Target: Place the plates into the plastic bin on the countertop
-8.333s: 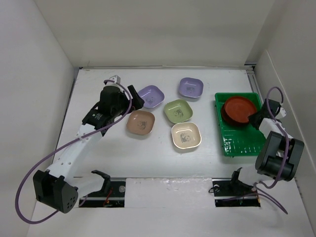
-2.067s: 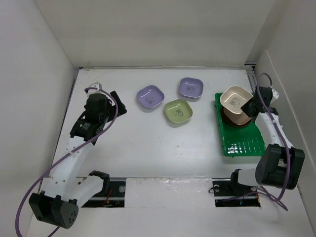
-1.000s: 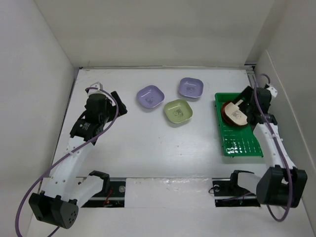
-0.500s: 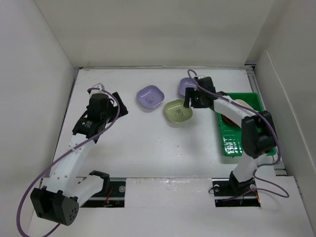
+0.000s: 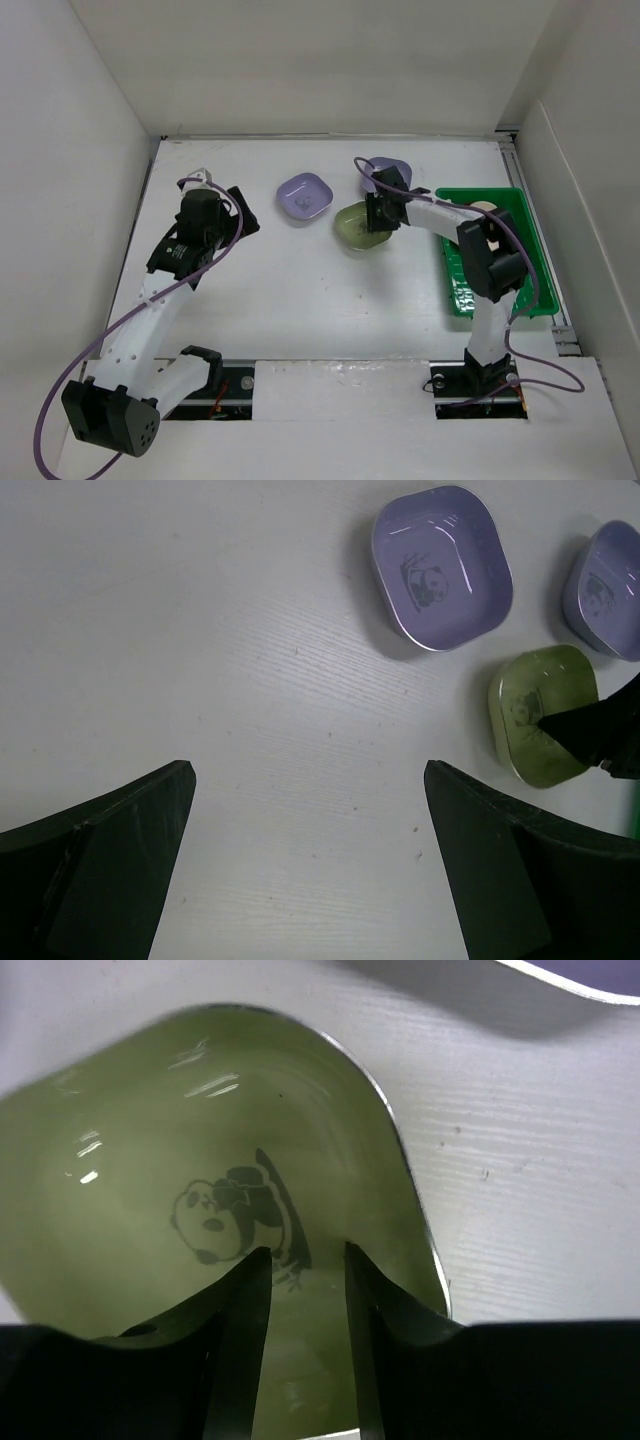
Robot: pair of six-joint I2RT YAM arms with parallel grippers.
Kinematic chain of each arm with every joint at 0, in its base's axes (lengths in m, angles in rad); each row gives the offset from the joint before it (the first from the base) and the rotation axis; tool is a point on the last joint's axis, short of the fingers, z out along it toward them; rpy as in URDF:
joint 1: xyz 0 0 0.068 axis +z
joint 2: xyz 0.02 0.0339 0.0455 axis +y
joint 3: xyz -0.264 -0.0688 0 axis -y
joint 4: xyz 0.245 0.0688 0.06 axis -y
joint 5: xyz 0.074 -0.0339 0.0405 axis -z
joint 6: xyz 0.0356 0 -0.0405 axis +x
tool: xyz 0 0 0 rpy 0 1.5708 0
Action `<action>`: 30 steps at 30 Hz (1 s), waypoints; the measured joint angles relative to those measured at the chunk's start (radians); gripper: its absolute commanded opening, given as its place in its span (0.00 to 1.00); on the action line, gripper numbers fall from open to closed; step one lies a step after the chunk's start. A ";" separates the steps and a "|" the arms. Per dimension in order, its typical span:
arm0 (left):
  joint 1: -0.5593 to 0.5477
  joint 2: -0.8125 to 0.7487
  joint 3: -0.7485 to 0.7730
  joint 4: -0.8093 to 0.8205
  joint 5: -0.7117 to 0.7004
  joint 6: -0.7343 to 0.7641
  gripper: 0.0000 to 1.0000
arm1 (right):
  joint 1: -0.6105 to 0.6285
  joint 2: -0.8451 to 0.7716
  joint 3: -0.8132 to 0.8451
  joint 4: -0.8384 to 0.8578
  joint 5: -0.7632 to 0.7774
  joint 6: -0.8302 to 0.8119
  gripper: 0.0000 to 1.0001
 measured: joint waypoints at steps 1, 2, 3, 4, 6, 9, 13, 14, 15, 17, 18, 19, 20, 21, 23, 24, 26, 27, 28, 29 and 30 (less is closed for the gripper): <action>0.000 0.000 0.000 0.000 0.000 0.001 1.00 | 0.002 -0.013 -0.020 0.010 -0.001 0.002 0.46; 0.000 0.000 0.000 0.000 0.000 0.001 1.00 | 0.003 -0.026 -0.041 0.014 -0.003 0.006 0.51; 0.000 0.000 0.000 0.000 0.000 0.001 1.00 | 0.005 -0.041 -0.060 0.016 -0.008 0.008 0.56; 0.000 0.001 0.000 0.000 0.000 0.002 1.00 | 0.009 -0.057 -0.077 0.016 -0.013 0.009 0.60; 0.000 0.003 0.000 0.000 0.000 0.002 1.00 | 0.023 -0.097 -0.105 0.010 -0.019 0.010 0.63; 0.000 0.004 0.000 0.000 0.000 0.002 1.00 | 0.059 -0.167 -0.122 0.004 -0.017 0.013 0.65; 0.000 0.004 0.000 0.000 0.005 0.002 1.00 | 0.089 -0.285 -0.127 0.002 0.004 0.015 0.66; 0.000 0.004 0.000 0.001 0.006 0.002 1.00 | 0.084 -0.306 -0.127 0.003 0.011 0.015 0.66; 0.000 0.004 0.000 0.001 0.007 0.002 1.00 | 0.073 -0.319 -0.127 0.003 0.021 0.014 0.66; 0.000 0.004 0.000 0.001 0.007 0.002 1.00 | 0.039 -0.326 -0.127 0.002 0.037 0.014 0.66; 0.000 0.004 0.000 0.001 0.007 0.002 1.00 | 0.020 -0.321 -0.128 0.002 0.042 0.013 0.66; 0.000 0.004 0.000 0.001 0.007 0.002 1.00 | -0.004 -0.312 -0.129 0.002 0.047 0.012 0.66; 0.000 0.004 0.000 0.001 0.008 0.002 1.00 | -0.028 -0.299 -0.130 0.002 0.048 0.011 0.66; 0.000 0.004 0.000 0.002 0.007 0.002 1.00 | -0.055 -0.284 -0.131 0.002 0.045 0.011 0.66; 0.000 0.004 0.000 0.002 0.007 0.002 1.00 | -0.097 -0.250 -0.139 0.003 0.035 0.010 0.65; 0.000 0.004 0.000 0.003 0.008 0.002 1.00 | -0.115 -0.235 -0.145 0.002 0.031 0.007 0.65; 0.000 0.004 0.000 0.003 0.008 0.002 1.00 | -0.134 -0.207 -0.155 0.001 0.026 0.003 0.62; 0.000 0.004 0.000 0.003 0.008 0.002 1.00 | -0.135 -0.193 -0.158 0.001 0.019 0.003 0.61; 0.000 0.004 0.000 0.003 0.008 0.002 1.00 | -0.134 -0.186 -0.162 0.002 0.013 0.002 0.59; 0.000 0.004 0.000 0.003 0.008 0.002 1.00 | -0.129 -0.180 -0.165 0.001 0.005 0.002 0.57; 0.000 0.004 0.000 0.003 0.008 0.002 1.00 | -0.124 -0.178 -0.169 0.003 0.000 0.002 0.57</action>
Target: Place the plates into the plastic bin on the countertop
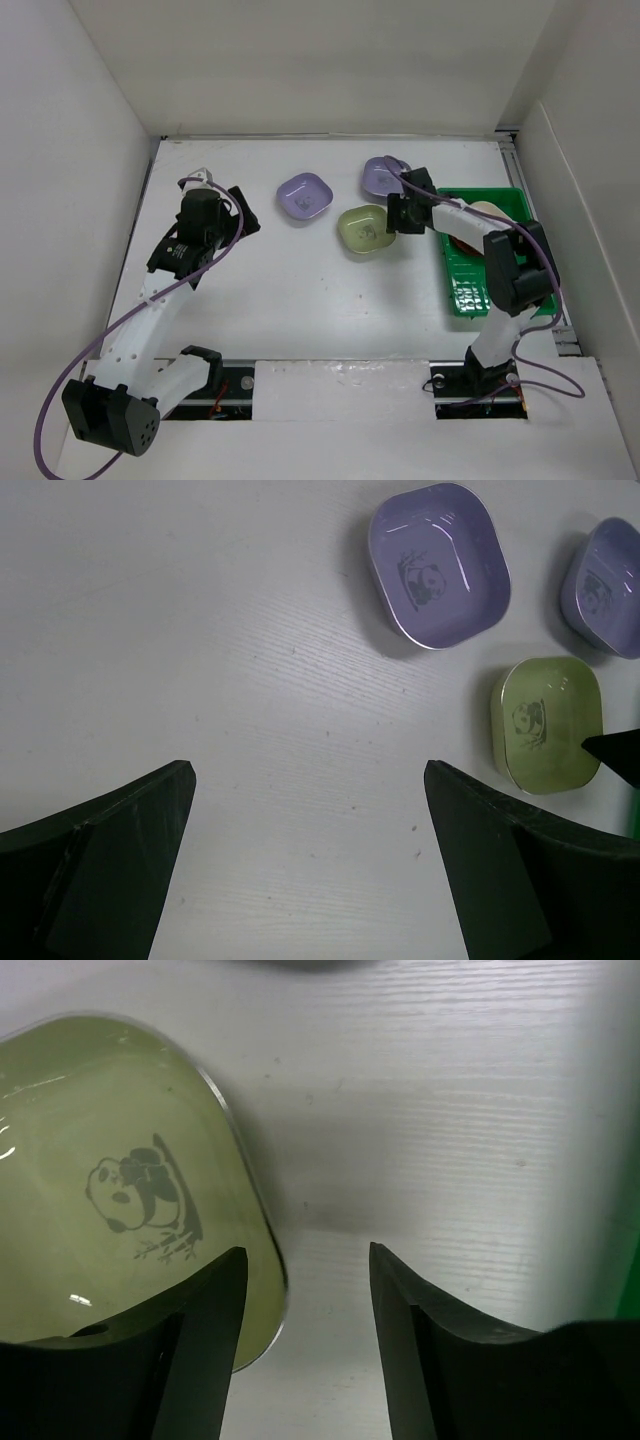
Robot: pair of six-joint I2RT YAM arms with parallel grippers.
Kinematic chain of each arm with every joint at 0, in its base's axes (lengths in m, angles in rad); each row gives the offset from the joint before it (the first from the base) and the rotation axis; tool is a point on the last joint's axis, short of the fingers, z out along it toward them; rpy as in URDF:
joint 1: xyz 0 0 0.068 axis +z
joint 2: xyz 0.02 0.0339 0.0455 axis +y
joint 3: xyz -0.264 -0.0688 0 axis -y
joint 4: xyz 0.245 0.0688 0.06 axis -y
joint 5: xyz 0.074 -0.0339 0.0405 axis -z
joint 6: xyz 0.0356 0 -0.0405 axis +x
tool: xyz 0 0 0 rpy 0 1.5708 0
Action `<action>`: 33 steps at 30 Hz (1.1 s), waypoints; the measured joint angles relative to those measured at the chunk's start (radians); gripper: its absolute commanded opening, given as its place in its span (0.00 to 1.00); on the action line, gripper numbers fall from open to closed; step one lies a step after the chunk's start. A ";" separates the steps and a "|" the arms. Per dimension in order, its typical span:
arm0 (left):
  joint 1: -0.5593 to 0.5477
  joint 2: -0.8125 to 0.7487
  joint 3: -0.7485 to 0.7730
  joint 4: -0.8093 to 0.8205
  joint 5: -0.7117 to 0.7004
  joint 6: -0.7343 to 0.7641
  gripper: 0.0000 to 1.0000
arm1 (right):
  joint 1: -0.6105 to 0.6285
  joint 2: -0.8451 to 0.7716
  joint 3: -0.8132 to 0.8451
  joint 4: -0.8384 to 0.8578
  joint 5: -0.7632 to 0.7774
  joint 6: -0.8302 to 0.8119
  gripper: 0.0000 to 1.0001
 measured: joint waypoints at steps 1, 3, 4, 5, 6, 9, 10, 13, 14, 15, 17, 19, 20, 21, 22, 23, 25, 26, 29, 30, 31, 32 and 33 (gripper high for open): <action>0.000 0.000 0.000 0.000 0.000 0.000 1.00 | 0.008 0.001 -0.002 0.002 -0.009 0.001 0.56; 0.000 0.000 0.000 0.000 0.000 0.000 1.00 | 0.023 0.003 -0.007 0.014 -0.021 0.002 0.46; 0.000 0.000 0.000 0.000 0.000 0.000 1.00 | 0.029 0.007 -0.010 0.019 -0.025 0.002 0.40; 0.000 0.000 0.000 0.000 0.000 0.000 1.00 | 0.036 0.012 -0.012 0.027 -0.029 0.002 0.29; 0.000 0.000 0.000 0.000 0.000 0.000 1.00 | 0.042 0.019 -0.017 0.038 -0.033 0.005 0.07; 0.000 0.000 0.000 0.000 0.000 0.000 1.00 | 0.056 0.032 -0.030 0.081 -0.058 0.029 0.00; 0.000 0.000 0.000 0.000 0.000 0.000 1.00 | 0.061 0.031 -0.032 0.090 -0.058 0.033 0.00; 0.000 0.000 0.000 0.000 0.000 0.000 1.00 | 0.082 0.019 -0.056 0.123 -0.053 0.053 0.00; 0.000 0.000 0.000 0.000 0.000 0.000 1.00 | 0.093 0.006 -0.069 0.127 -0.050 0.056 0.00; 0.000 0.000 0.000 0.000 0.000 0.000 1.00 | 0.111 -0.020 -0.094 0.125 -0.047 0.060 0.00; 0.000 0.000 0.000 0.000 -0.001 0.000 1.00 | 0.128 -0.066 -0.125 0.113 -0.039 0.068 0.00; 0.000 0.000 0.000 0.000 -0.002 0.000 1.00 | 0.142 -0.150 -0.159 0.084 -0.019 0.077 0.00; 0.000 0.000 0.000 0.000 -0.002 0.000 1.00 | 0.138 -0.198 -0.170 0.072 -0.009 0.085 0.00; 0.000 0.000 0.000 0.001 -0.002 0.000 1.00 | 0.125 -0.243 -0.175 0.064 0.004 0.091 0.00; 0.000 0.000 0.000 0.000 -0.002 0.000 1.00 | 0.099 -0.292 -0.175 0.058 0.014 0.097 0.00; 0.000 -0.001 0.000 0.000 -0.002 0.000 1.00 | 0.058 -0.341 -0.175 0.061 0.019 0.105 0.00; 0.000 -0.003 0.000 0.000 -0.002 0.002 1.00 | -0.038 -0.404 -0.169 0.059 0.041 0.117 0.00; 0.000 -0.004 0.000 0.000 -0.001 0.002 1.00 | -0.098 -0.423 -0.165 0.058 0.054 0.125 0.00; 0.000 -0.012 0.000 0.001 0.000 0.004 1.00 | -0.269 -0.436 -0.162 0.053 0.080 0.150 0.00; 0.000 -0.015 0.000 0.001 0.000 0.005 1.00 | -0.323 -0.435 -0.164 0.050 0.081 0.160 0.00; 0.000 -0.017 0.000 0.001 0.001 0.005 1.00 | -0.369 -0.435 -0.171 0.050 0.080 0.171 0.00; 0.000 -0.018 0.000 0.001 0.002 0.005 1.00 | -0.421 -0.436 -0.180 0.050 0.076 0.182 0.00; 0.000 -0.018 0.000 0.001 0.003 0.006 1.00 | -0.474 -0.438 -0.194 0.053 0.068 0.194 0.00</action>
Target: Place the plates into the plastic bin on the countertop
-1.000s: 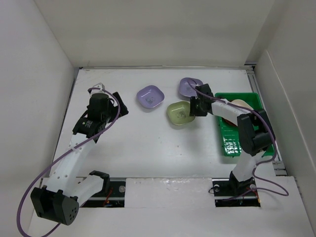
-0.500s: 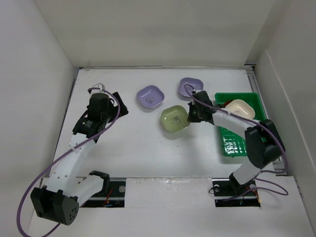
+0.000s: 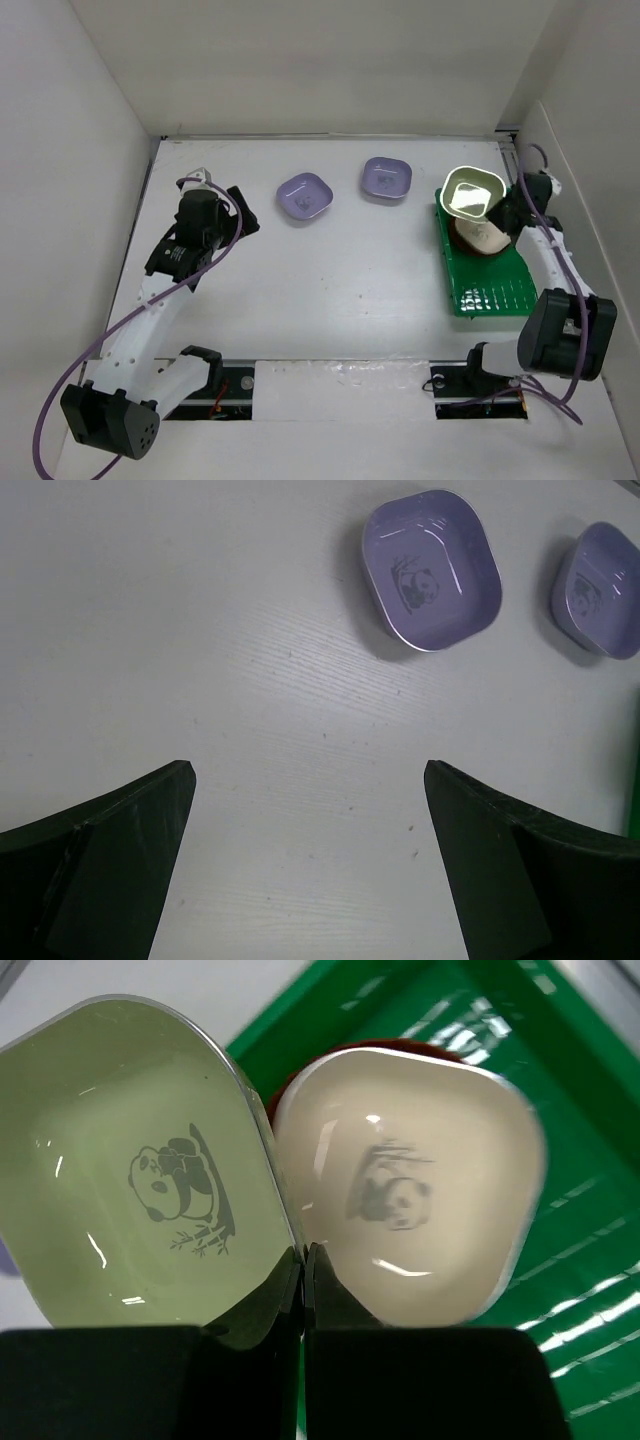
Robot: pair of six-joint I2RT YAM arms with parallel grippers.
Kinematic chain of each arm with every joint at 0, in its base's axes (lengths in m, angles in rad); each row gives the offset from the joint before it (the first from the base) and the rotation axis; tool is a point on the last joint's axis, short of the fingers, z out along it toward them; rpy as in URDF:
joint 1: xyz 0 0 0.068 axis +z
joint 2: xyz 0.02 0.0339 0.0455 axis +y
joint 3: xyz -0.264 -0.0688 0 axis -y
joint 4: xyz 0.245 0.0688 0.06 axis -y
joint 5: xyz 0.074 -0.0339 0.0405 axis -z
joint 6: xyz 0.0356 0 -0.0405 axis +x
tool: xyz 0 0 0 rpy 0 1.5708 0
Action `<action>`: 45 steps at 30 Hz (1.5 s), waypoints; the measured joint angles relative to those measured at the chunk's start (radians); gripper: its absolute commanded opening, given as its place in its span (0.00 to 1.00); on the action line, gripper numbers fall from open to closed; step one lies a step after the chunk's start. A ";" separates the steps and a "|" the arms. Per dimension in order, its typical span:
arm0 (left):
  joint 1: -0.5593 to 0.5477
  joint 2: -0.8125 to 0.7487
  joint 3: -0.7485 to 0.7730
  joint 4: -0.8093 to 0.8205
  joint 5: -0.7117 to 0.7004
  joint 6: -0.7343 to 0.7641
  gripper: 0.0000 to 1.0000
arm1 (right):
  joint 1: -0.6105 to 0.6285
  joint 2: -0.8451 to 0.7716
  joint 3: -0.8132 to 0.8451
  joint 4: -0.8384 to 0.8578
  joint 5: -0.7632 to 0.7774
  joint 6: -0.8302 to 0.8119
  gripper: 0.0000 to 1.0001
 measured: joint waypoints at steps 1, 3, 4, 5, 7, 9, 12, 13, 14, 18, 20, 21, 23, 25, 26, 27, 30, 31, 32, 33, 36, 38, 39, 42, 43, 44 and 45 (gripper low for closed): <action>0.000 0.000 0.000 0.000 0.001 0.000 1.00 | -0.046 -0.004 -0.018 0.002 -0.010 0.016 0.00; 0.000 -0.001 0.000 0.000 0.005 0.000 1.00 | -0.135 -0.016 -0.061 0.007 -0.032 0.045 0.00; 0.000 -0.002 0.000 0.000 0.007 0.000 1.00 | -0.170 -0.024 -0.087 0.014 -0.045 0.057 0.00; 0.000 -0.002 0.000 0.000 0.008 0.000 1.00 | -0.200 -0.033 -0.116 0.017 -0.055 0.072 0.00; 0.000 -0.002 0.000 0.000 0.012 0.000 1.00 | -0.218 -0.040 -0.146 0.018 -0.060 0.091 0.00; 0.000 -0.002 0.000 0.000 0.014 0.000 1.00 | -0.228 -0.043 -0.175 0.028 -0.067 0.112 0.00; 0.000 -0.002 0.000 0.000 0.019 0.000 1.00 | -0.251 -0.044 -0.209 0.049 -0.098 0.134 0.00; 0.000 -0.002 0.000 0.000 0.021 0.000 1.00 | -0.259 -0.043 -0.216 0.052 -0.106 0.139 0.02; 0.000 -0.002 0.000 0.001 0.022 0.000 1.00 | -0.265 -0.043 -0.219 0.056 -0.111 0.143 0.06; 0.000 -0.002 0.000 0.004 0.027 0.005 1.00 | -0.271 -0.047 -0.224 0.077 -0.120 0.158 0.51; 0.000 -0.002 0.000 0.006 0.030 0.006 1.00 | -0.271 -0.078 -0.235 0.089 -0.123 0.168 0.71; 0.000 -0.002 0.000 0.007 0.031 0.007 1.00 | -0.270 -0.107 -0.245 0.091 -0.124 0.170 0.72; 0.000 -0.002 0.000 0.007 0.032 0.007 1.00 | -0.271 -0.178 -0.264 0.092 -0.130 0.176 0.77; 0.000 -0.002 0.000 0.007 0.034 0.007 1.00 | -0.271 -0.236 -0.267 0.096 -0.143 0.178 0.77; 0.000 -0.002 0.000 0.008 0.035 0.008 1.00 | -0.270 -0.261 -0.267 0.101 -0.155 0.176 0.78; 0.000 -0.002 0.000 0.008 0.035 0.008 1.00 | -0.263 -0.281 -0.267 0.108 -0.169 0.172 0.78; 0.000 -0.002 0.000 0.008 0.035 0.008 1.00 | -0.192 -0.308 -0.267 0.130 -0.189 0.143 0.78; 0.000 -0.002 0.000 0.008 0.036 0.007 1.00 | -0.143 -0.307 -0.263 0.133 -0.188 0.130 0.78; 0.000 0.000 0.000 0.008 0.037 0.007 1.00 | -0.088 -0.301 -0.255 0.132 -0.191 0.114 0.78; 0.000 0.000 0.000 0.008 0.038 0.007 1.00 | -0.034 -0.290 -0.244 0.133 -0.195 0.098 0.77; 0.000 0.014 0.000 0.012 0.046 -0.001 1.00 | 0.132 -0.231 -0.178 0.118 -0.200 0.042 0.77; 0.000 0.034 0.000 0.022 0.053 -0.024 1.00 | 0.209 -0.195 -0.135 0.112 -0.201 0.014 0.77; 0.000 0.052 0.000 0.030 0.057 -0.040 1.00 | 0.246 -0.184 -0.119 0.109 -0.199 0.003 0.77; 0.000 0.130 0.002 0.066 0.066 -0.105 1.00 | 0.350 -0.182 -0.106 0.099 -0.188 -0.019 0.77; 0.000 0.168 0.005 0.081 0.068 -0.128 1.00 | 0.388 -0.187 -0.106 0.092 -0.178 -0.021 0.77; 0.000 0.207 0.013 0.092 0.070 -0.148 1.00 | 0.430 -0.194 -0.106 0.081 -0.173 -0.021 0.77; 0.000 0.257 0.028 0.107 0.072 -0.165 1.00 | 0.473 -0.204 -0.106 0.074 -0.166 -0.019 0.77</action>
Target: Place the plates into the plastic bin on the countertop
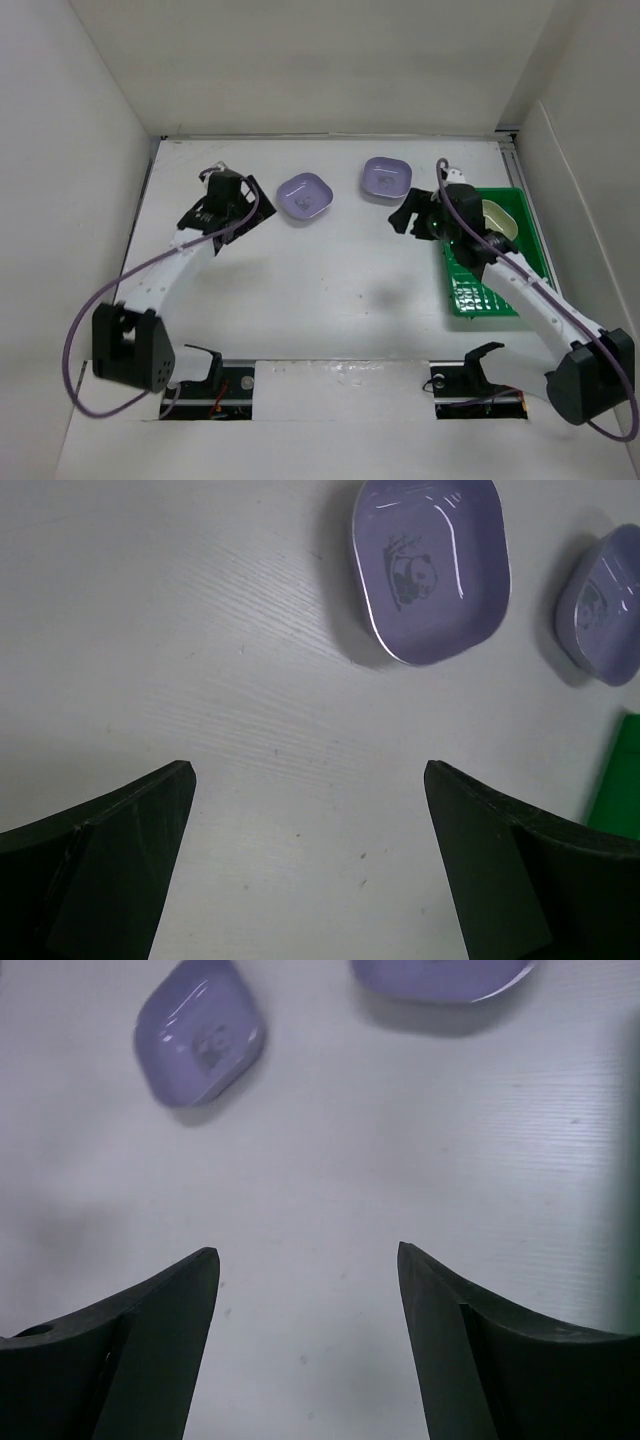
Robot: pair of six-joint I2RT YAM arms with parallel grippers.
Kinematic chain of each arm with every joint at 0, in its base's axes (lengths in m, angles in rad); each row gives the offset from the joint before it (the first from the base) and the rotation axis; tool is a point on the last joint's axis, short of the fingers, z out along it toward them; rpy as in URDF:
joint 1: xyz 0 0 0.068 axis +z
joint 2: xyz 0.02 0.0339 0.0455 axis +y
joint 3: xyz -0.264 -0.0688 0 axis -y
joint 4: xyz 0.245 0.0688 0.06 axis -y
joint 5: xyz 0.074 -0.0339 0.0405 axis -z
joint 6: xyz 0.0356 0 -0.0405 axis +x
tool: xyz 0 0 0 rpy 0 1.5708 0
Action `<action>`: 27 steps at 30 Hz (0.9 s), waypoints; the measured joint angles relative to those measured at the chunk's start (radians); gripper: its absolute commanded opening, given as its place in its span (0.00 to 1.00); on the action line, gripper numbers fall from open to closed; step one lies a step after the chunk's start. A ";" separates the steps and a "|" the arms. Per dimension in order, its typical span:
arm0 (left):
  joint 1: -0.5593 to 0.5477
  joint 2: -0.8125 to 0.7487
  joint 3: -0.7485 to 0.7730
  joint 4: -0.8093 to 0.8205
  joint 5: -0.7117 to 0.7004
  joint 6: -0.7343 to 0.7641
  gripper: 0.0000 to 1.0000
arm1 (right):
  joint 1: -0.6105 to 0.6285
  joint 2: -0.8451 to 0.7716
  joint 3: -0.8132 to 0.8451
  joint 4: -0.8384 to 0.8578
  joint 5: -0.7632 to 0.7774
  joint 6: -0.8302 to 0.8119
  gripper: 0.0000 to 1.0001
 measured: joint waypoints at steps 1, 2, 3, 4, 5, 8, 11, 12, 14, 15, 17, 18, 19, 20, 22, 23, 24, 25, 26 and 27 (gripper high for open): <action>0.000 0.061 0.024 0.011 0.001 -0.016 1.00 | 0.038 -0.011 0.000 -0.006 0.006 0.000 0.77; -0.001 0.126 0.062 0.017 0.000 -0.032 1.00 | 0.078 -0.026 0.000 -0.013 0.014 0.000 0.77; -0.002 0.196 0.103 0.035 0.000 -0.045 1.00 | 0.117 -0.044 -0.001 -0.019 0.019 0.001 0.77; -0.003 0.264 0.149 0.048 0.000 -0.057 1.00 | 0.154 -0.063 -0.001 -0.024 0.027 0.002 0.77; -0.003 0.332 0.195 0.061 0.000 -0.067 1.00 | 0.185 -0.084 -0.004 -0.027 0.036 0.003 0.77; -0.009 0.500 0.318 0.103 -0.005 -0.086 1.00 | 0.247 -0.136 -0.018 -0.040 0.068 0.003 0.77; -0.021 0.647 0.434 0.110 -0.027 -0.101 0.94 | 0.273 -0.180 -0.053 -0.060 0.102 0.003 0.77; -0.022 0.691 0.473 0.090 -0.034 -0.106 0.91 | 0.277 -0.195 -0.069 -0.064 0.109 0.005 0.77; -0.027 0.770 0.541 0.076 -0.049 -0.119 0.76 | 0.278 -0.225 -0.103 -0.078 0.121 0.008 0.77; -0.029 0.807 0.572 0.064 -0.055 -0.126 0.70 | 0.278 -0.238 -0.119 -0.080 0.125 0.011 0.77; -0.034 0.867 0.620 0.040 -0.071 -0.139 0.53 | 0.278 -0.259 -0.143 -0.089 0.129 0.012 0.77; -0.035 0.888 0.630 0.030 -0.079 -0.145 0.47 | 0.279 -0.267 -0.150 -0.094 0.130 0.012 0.77; -0.035 0.903 0.632 0.019 -0.084 -0.152 0.47 | 0.279 -0.270 -0.151 -0.100 0.131 0.012 0.77; -0.036 0.912 0.632 0.008 -0.090 -0.154 0.40 | 0.278 -0.270 -0.151 -0.100 0.131 0.012 0.77; -0.037 0.913 0.632 0.008 -0.102 -0.171 0.11 | 0.278 -0.271 -0.151 -0.101 0.131 0.012 0.77; -0.037 0.913 0.632 0.006 -0.103 -0.175 0.01 | 0.278 -0.272 -0.151 -0.102 0.131 0.012 0.77; -0.037 0.916 0.630 -0.001 -0.105 -0.180 0.00 | 0.277 -0.273 -0.150 -0.103 0.131 0.011 0.77; -0.037 0.917 0.627 0.005 -0.103 -0.187 0.00 | 0.277 -0.274 -0.150 -0.103 0.131 0.011 0.77; -0.039 0.909 0.623 0.010 -0.105 -0.185 0.00 | 0.277 -0.274 -0.150 -0.103 0.131 0.009 0.77; -0.042 0.897 0.611 0.014 -0.110 -0.183 0.00 | 0.277 -0.272 -0.149 -0.104 0.131 0.005 0.77</action>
